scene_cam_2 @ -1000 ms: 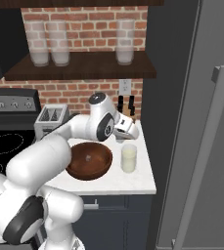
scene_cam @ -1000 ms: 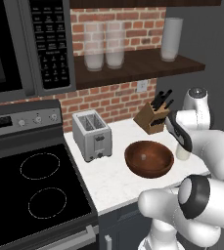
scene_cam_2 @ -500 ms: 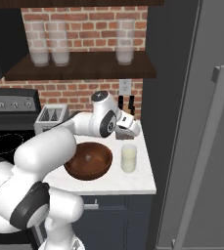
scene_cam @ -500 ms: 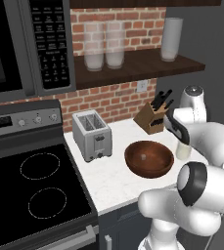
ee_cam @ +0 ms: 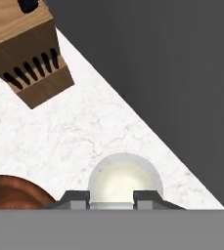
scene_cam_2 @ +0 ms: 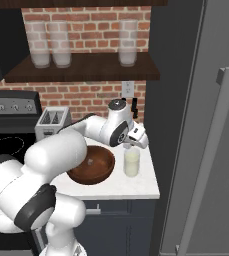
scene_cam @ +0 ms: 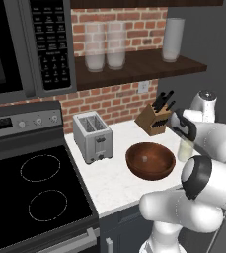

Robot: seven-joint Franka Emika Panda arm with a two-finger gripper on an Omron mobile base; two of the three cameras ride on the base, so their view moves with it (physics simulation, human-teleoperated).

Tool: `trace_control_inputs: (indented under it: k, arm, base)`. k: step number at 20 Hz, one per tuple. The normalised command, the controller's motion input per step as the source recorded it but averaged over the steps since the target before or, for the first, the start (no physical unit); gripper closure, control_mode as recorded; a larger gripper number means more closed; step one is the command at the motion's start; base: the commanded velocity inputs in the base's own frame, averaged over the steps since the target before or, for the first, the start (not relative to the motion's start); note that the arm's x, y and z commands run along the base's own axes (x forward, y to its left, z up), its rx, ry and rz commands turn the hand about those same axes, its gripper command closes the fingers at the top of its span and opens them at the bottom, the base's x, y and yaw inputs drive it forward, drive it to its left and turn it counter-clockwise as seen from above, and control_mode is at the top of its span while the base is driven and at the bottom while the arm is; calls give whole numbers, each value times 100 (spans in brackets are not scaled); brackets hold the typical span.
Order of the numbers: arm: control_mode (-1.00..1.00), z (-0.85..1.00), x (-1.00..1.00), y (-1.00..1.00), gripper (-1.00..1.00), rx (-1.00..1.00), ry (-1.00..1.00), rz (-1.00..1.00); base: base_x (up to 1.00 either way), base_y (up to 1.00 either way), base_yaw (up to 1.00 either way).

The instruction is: Grab a lemon wedge from the fridge and one ice cube from the ice bowl, and put them in the glass of lemonade.

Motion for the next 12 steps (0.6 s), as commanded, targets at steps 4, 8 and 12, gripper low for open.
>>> trace_control_inputs:
  k: [4, 8, 12]
  arm:
    - [-100, -5, 0, -5, 100, 9, 0, -5]
    - [-100, 0, 0, 0, 100, 0, 0, -4]
    - [-100, 0, 0, -8, 100, 0, -1, -1]
  base:
    - [0, 0, 0]
    - [0, 0, 0]
    - [0, 0, 0]
